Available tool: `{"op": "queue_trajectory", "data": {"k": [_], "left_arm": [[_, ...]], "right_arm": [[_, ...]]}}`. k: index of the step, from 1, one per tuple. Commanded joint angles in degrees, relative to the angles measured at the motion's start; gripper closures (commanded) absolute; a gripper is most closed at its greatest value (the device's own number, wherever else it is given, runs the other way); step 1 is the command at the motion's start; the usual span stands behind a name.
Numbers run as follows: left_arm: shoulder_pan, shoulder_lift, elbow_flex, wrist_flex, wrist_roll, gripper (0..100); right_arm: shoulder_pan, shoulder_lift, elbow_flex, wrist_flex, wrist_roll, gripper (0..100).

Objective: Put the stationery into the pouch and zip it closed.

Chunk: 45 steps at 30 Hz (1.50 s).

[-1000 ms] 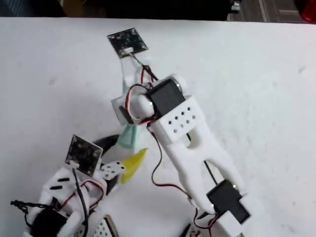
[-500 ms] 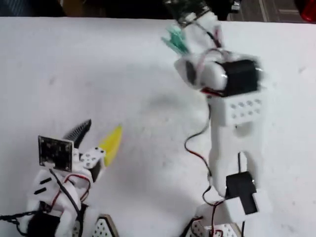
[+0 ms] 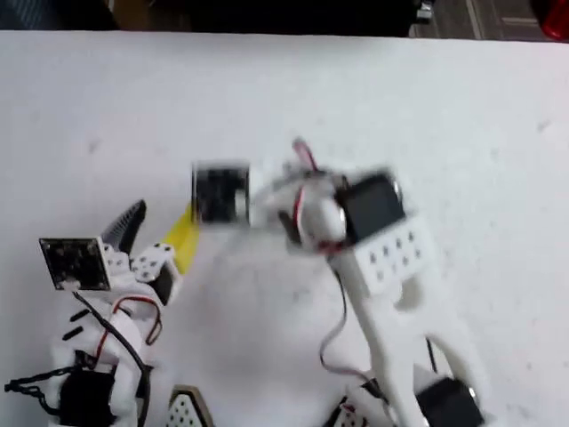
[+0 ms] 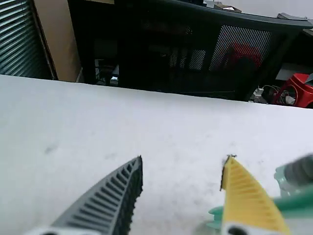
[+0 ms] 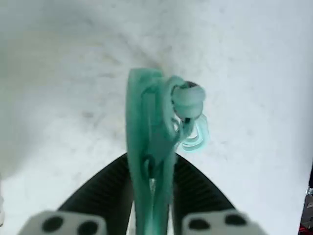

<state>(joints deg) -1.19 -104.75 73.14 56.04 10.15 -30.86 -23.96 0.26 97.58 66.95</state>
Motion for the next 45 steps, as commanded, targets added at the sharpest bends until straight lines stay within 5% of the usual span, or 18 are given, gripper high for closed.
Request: {"op": "queue_trajectory", "data": {"k": [1, 10, 13, 16, 24, 31, 39, 45], "left_arm": [[-0.57, -0.13, -0.35, -1.67, 1.14, 72], [2.15, -0.04, 0.26, -4.57, 1.14, 72], [4.70, -0.04, 1.05, -4.66, 0.97, 72], [9.01, -0.04, 1.14, -4.75, -3.52, 73], [24.92, 0.04, 1.23, -2.55, -19.78, 78], [32.48, 0.92, 1.41, -7.65, -21.54, 85], [35.91, 29.58, -4.22, -21.63, -15.38, 85], [28.18, 47.96, -26.64, -9.76, -15.30, 85]], "right_arm": [[1.19, -7.87, 10.73, 0.75, 1.67, 97.8], [1.19, -28.00, 31.65, -2.15, 2.02, 98.0], [1.10, -32.84, 38.51, -3.65, 8.97, 98.0], [1.63, -37.58, 43.96, -4.00, 15.91, 98.0], [2.24, -56.13, 51.43, -7.16, 15.30, 98.0], [2.24, -78.20, 57.41, -7.16, 14.77, 98.0], [0.22, -79.52, 59.52, -12.62, 9.05, 98.0], [0.22, -79.34, 57.76, -16.75, 7.12, 98.0]]}}
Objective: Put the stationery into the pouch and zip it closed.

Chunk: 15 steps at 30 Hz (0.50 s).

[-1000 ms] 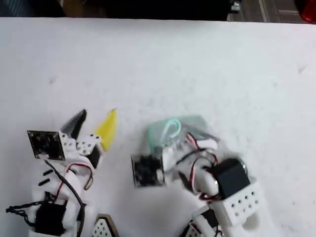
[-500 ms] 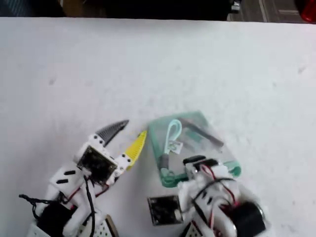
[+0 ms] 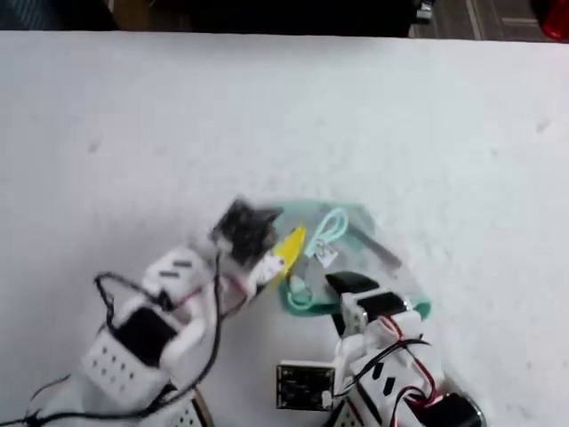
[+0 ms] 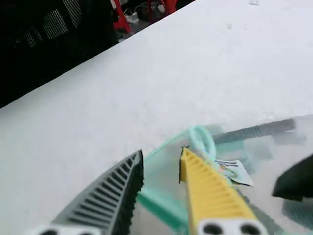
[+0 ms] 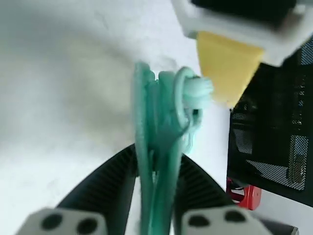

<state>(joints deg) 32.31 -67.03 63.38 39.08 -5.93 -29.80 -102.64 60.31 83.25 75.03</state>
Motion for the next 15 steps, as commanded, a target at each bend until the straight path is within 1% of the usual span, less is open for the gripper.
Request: {"op": "queue_trajectory", "data": {"k": [1, 4, 7, 10, 13, 15], "left_arm": [[-5.93, 11.82, -19.87, 8.70, 0.79, 85], [-4.18, 16.31, -24.44, 9.05, 0.70, 85], [-0.84, 21.05, -25.23, 7.38, 0.53, 85], [-0.48, 26.15, -26.81, 6.77, 0.53, 80], [-0.48, 31.16, -29.89, 10.55, 0.53, 72], [-0.40, 33.80, -32.70, 15.12, -0.88, 70]], "right_arm": [[-1.27, -0.66, -2.29, -2.42, -0.97, 98.0], [-1.98, -0.57, -1.93, -2.24, -0.97, 98.0], [-5.14, -0.57, -1.93, -2.07, -2.90, 98.0], [-7.34, -0.66, -2.02, -2.15, -4.04, 98.0], [-7.34, -0.66, -2.02, -2.51, -3.69, 98.0], [-7.34, -0.66, -1.93, -3.82, -2.20, 98.0]]}}
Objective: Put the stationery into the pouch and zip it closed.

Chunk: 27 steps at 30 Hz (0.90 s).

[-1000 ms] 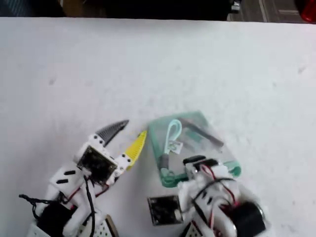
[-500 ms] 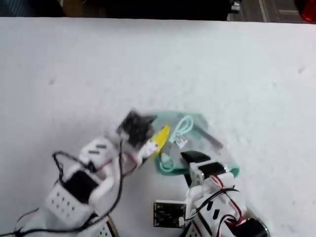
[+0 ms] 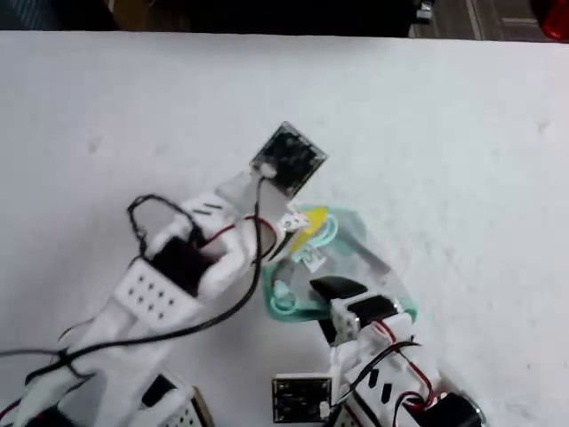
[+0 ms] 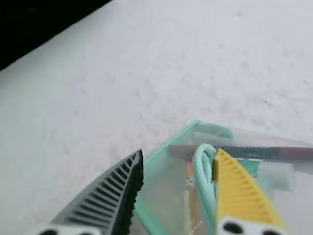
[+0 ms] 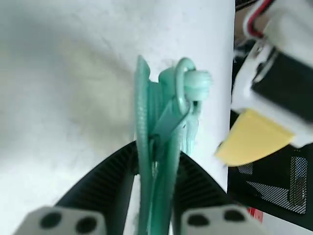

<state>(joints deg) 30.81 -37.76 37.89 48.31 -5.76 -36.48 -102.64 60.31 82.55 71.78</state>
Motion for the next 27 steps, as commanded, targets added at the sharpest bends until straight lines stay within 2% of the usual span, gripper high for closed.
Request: {"op": "queue_trajectory", "data": {"k": [1, 5, 10, 19, 21, 23, 27], "left_arm": [[1.27, 5.49, -8.79, 8.35, -3.08, 70], [1.10, 6.11, -12.92, 17.58, -10.64, 70], [0.92, 4.53, -13.45, 24.62, -17.05, 70], [1.36, -9.98, -12.04, 28.84, -16.97, 70], [1.36, -10.33, -11.25, 30.68, -16.97, 70], [1.36, -10.42, -11.43, 32.53, -16.88, 70], [1.36, -10.42, -15.65, 33.85, -11.78, 70]], "right_arm": [[-0.57, -0.66, -1.93, -3.82, 2.90, 98.0], [2.33, -0.66, -1.93, -7.87, 11.43, 98.0], [7.52, -0.66, -1.93, -14.46, 12.75, 98.0], [8.13, -0.66, 3.60, -19.12, 12.40, 98.0], [8.13, -0.57, 4.57, -21.23, 10.64, 98.0], [8.13, -0.57, 4.66, -24.04, 5.54, 98.0], [8.13, -0.57, 4.66, -27.21, -1.05, 98.0]]}}
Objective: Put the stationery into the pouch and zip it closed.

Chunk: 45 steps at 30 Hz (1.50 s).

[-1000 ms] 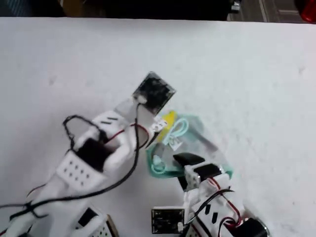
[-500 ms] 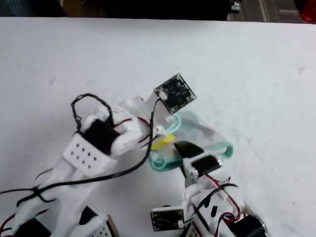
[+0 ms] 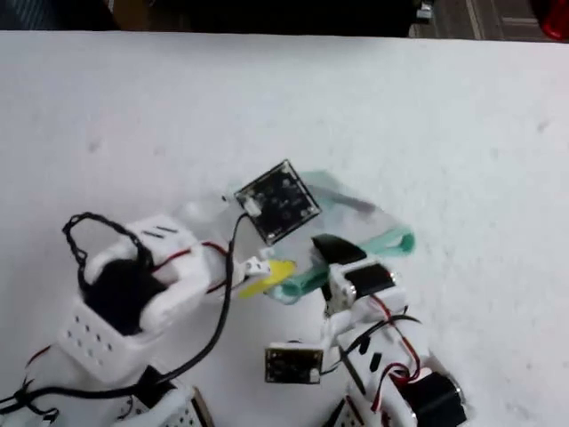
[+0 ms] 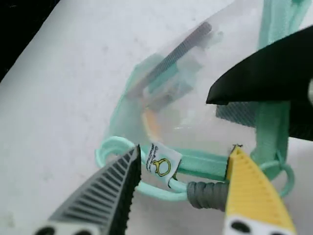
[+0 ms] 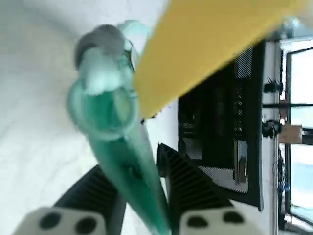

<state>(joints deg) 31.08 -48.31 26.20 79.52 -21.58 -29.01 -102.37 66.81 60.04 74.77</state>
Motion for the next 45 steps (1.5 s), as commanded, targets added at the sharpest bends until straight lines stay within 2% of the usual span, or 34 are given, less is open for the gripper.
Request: {"op": "queue_trajectory", "data": {"k": [1, 6, 12, 22, 25, 29, 31, 34, 38, 45], "left_arm": [[1.10, 0.13, -5.45, 3.34, 5.01, 70], [4.00, 0.13, -12.40, 8.62, 5.71, 70], [7.34, 0.13, -17.76, 10.90, 10.20, 70], [6.81, 0.13, -22.86, 12.75, 11.34, 70], [2.24, 0.13, -22.86, 12.04, 10.81, 70], [-9.36, 0.13, -22.86, 7.65, 10.81, 70], [-15.43, 0.13, -22.86, 5.19, 10.81, 69], [-21.05, 0.04, -22.86, 3.25, 10.81, 69], [-22.99, -1.63, -22.42, 3.34, 10.46, 69], [-22.37, -13.14, -20.75, 6.42, 0.53, 69]], "right_arm": [[0.66, -0.84, -1.85, -4.70, -4.66, 98.0], [0.66, -0.75, -1.67, -4.79, -6.07, 98.0], [0.57, -0.92, -1.76, -9.27, -17.58, 98.0], [0.57, -0.92, -1.93, -9.98, -18.55, 98.0], [0.57, -0.92, -2.20, -9.98, -18.55, 98.0], [0.66, -0.92, -5.27, -9.80, -19.08, 98.0], [0.66, -0.92, -7.03, -9.98, -22.15, 98.0], [0.66, -0.84, -8.00, -9.98, -25.05, 98.0], [0.66, -0.84, -8.26, -10.68, -25.58, 98.0], [0.40, -0.40, -14.77, -13.14, -34.37, 98.0]]}}
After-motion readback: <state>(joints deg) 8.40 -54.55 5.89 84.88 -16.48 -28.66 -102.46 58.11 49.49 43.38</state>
